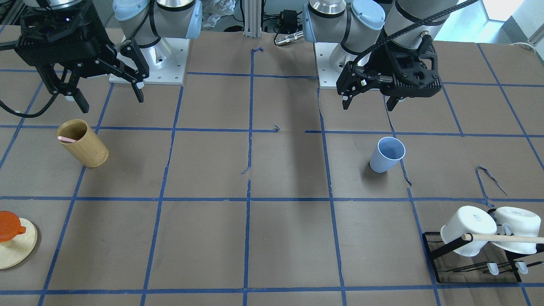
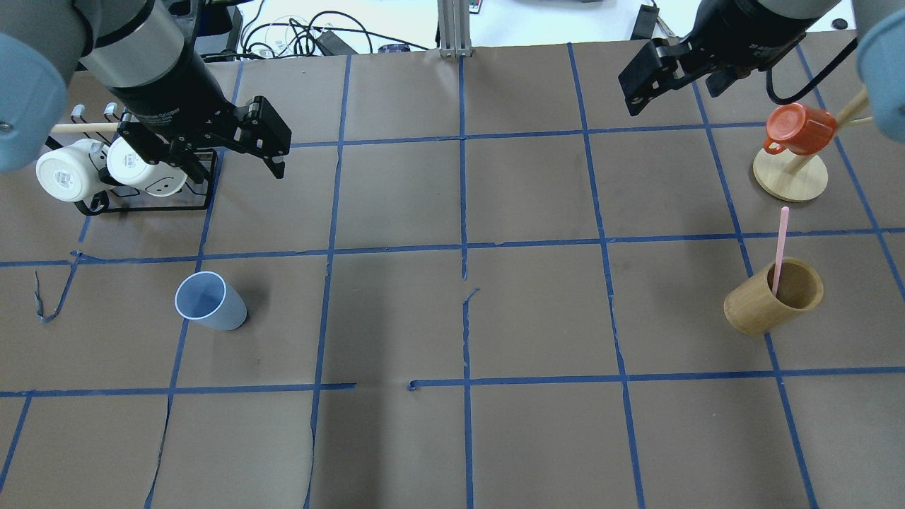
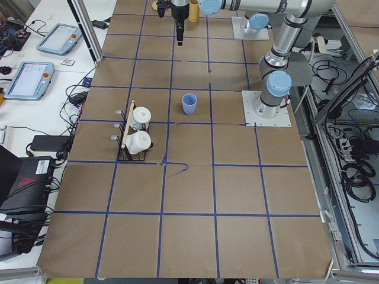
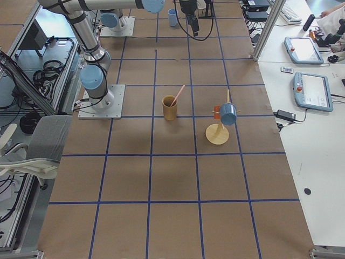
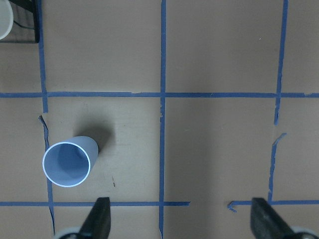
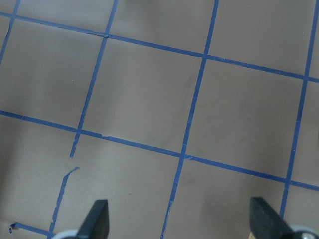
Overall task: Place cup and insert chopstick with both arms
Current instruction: 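Lower the left gripper onto the light blue cup and grasp it, then carry the blue cup toward the table centre while the right gripper grasps the pink chopstick, then set the blue cup down, open the left gripper and withdraw it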
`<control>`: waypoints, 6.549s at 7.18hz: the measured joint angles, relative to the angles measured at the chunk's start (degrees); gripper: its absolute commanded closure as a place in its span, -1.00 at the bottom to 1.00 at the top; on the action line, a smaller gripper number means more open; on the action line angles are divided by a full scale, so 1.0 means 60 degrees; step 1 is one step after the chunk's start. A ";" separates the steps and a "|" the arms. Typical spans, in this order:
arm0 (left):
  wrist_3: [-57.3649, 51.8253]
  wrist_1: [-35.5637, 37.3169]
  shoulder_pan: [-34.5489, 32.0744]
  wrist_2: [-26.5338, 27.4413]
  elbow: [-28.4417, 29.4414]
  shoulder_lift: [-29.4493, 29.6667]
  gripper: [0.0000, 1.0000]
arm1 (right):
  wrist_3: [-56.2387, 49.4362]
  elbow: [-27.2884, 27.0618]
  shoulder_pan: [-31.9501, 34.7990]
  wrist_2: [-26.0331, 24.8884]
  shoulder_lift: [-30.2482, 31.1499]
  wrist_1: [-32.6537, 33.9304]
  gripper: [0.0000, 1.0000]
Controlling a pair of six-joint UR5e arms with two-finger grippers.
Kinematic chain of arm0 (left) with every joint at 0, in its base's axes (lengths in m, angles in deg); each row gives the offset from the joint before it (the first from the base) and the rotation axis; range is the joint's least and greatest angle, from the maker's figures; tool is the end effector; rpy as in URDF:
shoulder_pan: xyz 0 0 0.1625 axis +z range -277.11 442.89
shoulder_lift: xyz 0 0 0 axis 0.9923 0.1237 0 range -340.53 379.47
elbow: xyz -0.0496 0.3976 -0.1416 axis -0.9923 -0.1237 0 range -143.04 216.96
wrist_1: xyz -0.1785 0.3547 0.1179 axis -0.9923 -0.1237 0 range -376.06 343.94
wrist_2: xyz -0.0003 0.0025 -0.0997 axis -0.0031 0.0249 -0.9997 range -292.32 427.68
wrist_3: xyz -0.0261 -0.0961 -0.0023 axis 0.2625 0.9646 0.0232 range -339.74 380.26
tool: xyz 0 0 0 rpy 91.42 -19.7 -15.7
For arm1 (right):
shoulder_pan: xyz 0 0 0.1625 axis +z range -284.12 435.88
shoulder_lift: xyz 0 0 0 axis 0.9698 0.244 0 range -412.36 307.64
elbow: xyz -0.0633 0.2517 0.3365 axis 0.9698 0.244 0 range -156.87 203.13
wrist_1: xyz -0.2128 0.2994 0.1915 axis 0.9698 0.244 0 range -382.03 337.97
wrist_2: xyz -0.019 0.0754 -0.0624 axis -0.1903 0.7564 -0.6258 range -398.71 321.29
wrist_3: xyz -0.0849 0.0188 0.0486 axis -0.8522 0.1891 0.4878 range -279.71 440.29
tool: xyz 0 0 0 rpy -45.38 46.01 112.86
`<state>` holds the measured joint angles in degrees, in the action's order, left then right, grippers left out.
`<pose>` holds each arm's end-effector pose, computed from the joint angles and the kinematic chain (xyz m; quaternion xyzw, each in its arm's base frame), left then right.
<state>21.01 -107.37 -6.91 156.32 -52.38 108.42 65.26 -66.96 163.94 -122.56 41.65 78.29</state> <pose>-0.1340 -0.4851 0.5002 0.0083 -0.9999 0.0034 0.0119 0.1276 -0.4871 0.5417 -0.1196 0.9836 -0.1303 0.0344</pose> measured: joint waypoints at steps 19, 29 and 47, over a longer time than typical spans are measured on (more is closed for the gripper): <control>-0.1522 0.5583 0.1843 0.0729 -0.4881 0.1160 1.00 | -0.0008 0.0004 -0.0109 -0.0186 0.0019 -0.1716 -1.00; 0.4741 0.5319 -0.4755 -0.0054 -0.1926 0.3498 1.00 | -0.2945 -0.2322 -0.2748 -0.2140 -0.1247 0.0516 -0.85; 0.2454 0.1333 -0.1656 0.0351 0.0294 0.1031 -1.00 | -0.6664 -0.2632 -0.3677 -0.0944 -0.1239 0.0441 0.67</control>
<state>35.73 -99.37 -16.84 158.43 -50.62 114.61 25.27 -82.75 141.88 -128.22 34.21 80.93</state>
